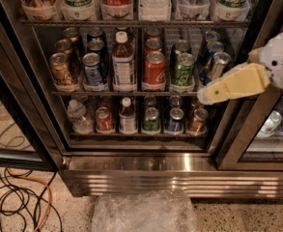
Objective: Pick water bottle from top shelf of fridge
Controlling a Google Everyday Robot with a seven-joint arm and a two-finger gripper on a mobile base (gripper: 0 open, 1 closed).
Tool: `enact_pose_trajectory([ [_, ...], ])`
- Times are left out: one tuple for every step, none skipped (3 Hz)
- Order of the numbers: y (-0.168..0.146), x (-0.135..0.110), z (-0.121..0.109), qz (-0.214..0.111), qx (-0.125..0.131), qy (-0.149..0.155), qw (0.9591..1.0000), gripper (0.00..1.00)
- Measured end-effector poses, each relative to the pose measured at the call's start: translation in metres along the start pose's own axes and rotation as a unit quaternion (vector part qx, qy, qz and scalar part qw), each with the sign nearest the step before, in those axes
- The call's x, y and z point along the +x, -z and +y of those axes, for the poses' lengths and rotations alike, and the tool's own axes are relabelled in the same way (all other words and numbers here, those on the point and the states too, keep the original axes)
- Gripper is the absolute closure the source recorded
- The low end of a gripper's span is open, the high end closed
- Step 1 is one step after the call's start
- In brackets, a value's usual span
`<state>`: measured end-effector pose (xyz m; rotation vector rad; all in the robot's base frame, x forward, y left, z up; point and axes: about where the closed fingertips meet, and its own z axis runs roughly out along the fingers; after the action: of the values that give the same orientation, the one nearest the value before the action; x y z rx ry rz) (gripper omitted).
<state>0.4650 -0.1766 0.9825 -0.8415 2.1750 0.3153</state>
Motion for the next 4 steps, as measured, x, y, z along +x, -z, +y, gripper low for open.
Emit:
enact_pose_trajectory([
  [-0.019, -0.003, 0.039, -0.035, 0.014, 0.008, 0.9993, 0.00],
  [-0.037, 0.003, 0.044, -0.050, 0.014, -0.004, 0.9986, 0.00],
  [-0.030, -0.001, 0.050, -0.075, 0.045, -0.046, 0.9951, 0.00],
  [-0.038, -0.016, 0.047, -0.137, 0.069, -0.085, 0.9845, 0.00],
])
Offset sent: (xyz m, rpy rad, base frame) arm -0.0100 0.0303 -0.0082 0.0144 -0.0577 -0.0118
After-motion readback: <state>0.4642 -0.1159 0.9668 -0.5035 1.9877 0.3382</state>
